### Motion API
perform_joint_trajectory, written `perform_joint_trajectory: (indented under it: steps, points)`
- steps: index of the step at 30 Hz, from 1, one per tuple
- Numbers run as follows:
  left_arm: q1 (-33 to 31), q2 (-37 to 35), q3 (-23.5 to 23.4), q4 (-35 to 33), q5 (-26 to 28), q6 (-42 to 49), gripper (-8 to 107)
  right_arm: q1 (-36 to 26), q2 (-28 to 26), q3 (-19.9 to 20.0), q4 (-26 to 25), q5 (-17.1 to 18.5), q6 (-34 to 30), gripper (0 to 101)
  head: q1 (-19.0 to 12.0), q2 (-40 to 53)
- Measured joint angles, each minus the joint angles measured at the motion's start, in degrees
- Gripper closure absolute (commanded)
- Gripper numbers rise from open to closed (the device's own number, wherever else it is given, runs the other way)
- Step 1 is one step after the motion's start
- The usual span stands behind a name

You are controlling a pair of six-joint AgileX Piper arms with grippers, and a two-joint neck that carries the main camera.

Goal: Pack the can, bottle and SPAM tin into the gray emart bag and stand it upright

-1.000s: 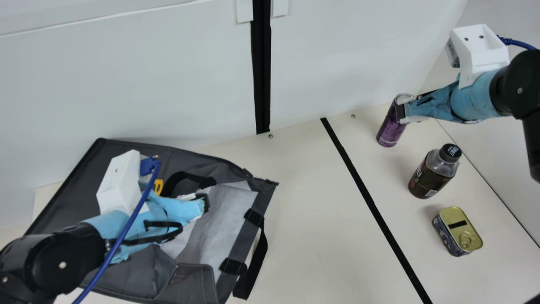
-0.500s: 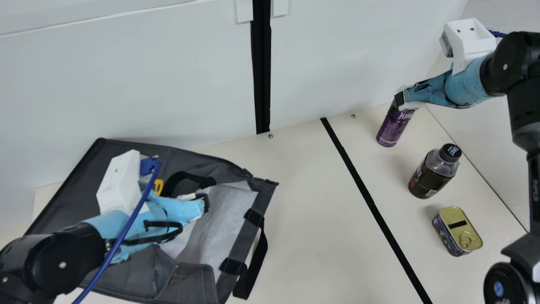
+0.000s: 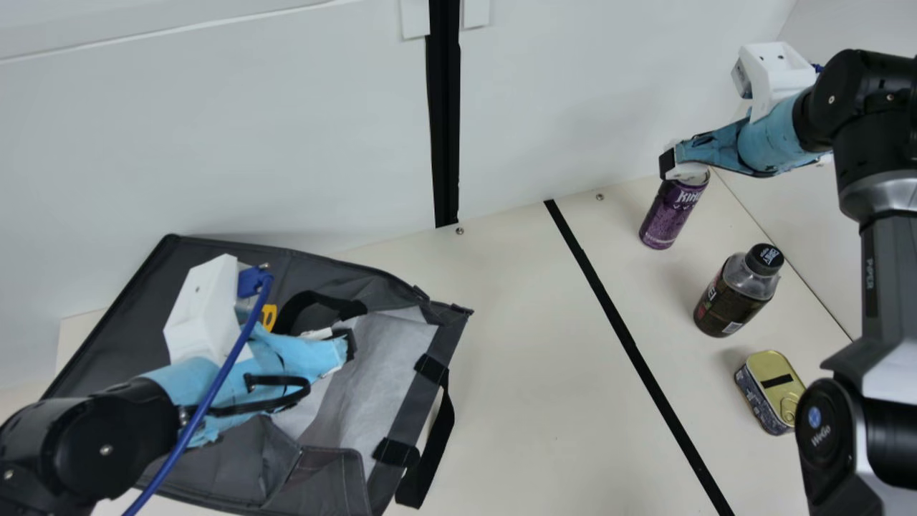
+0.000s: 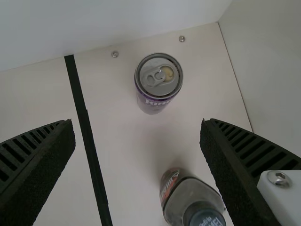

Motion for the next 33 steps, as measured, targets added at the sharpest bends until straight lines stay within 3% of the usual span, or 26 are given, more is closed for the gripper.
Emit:
perform_joint_trajectory:
  steps: [21, 33]
  points:
    - [0.0, 0.0, 0.0, 0.0, 0.0, 0.0, 107, -0.2, 12.9, -10.9, -0.8, 0.0, -0.6, 6, 0.0, 0.0]
    - [0.0, 0.0, 0.0, 0.0, 0.0, 0.0, 107, 0.1, 18.4, -14.8, -1.0, 0.1, -0.7, 6, 0.0, 0.0]
